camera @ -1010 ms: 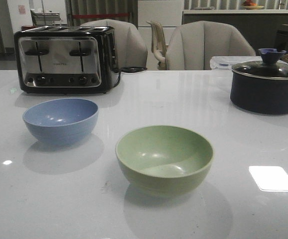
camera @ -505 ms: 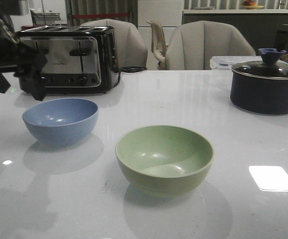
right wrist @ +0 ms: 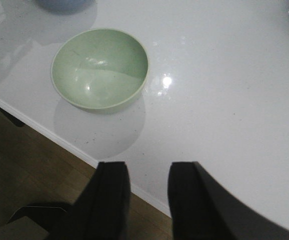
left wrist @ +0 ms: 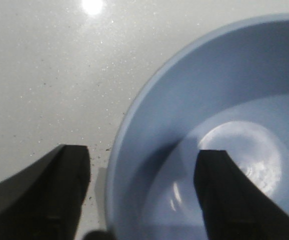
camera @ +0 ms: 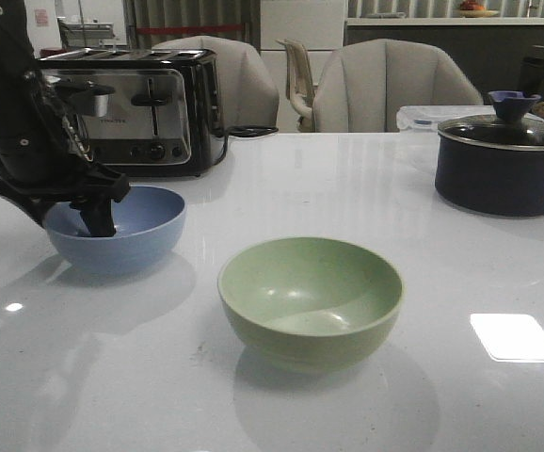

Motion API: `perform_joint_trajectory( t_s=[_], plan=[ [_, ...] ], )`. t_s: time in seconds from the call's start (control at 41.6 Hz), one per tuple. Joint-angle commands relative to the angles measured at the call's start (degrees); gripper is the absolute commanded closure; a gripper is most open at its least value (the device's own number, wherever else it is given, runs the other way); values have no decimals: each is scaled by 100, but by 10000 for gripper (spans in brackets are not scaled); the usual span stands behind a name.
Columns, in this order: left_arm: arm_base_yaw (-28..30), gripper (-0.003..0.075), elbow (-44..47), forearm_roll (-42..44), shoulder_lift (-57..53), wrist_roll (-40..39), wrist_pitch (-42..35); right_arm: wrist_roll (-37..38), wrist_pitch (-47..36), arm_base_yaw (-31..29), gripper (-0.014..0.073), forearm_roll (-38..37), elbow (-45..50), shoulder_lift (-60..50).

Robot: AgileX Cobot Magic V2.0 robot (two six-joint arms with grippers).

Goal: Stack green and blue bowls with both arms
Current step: 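Lower the left gripper onto the rim of the light blue bowl, then lift the blue bowl with the left gripper over the green bowl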

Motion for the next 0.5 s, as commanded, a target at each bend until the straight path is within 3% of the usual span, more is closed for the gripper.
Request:
perform_joint_trajectory(
  t_s=[0.0, 0.24, 0.481],
  plan=[
    [-44, 407, -182, 0, -316, -9, -217, -60, -378, 5, 257, -39, -153, -9],
    [-44, 625, -182, -51, -350, -9, 156, -60, -376, 5, 257, -39, -153, -9],
    [-44, 619, -182, -51, -844, -9, 816, -60, -376, 5, 257, -39, -153, -9]
  ],
)
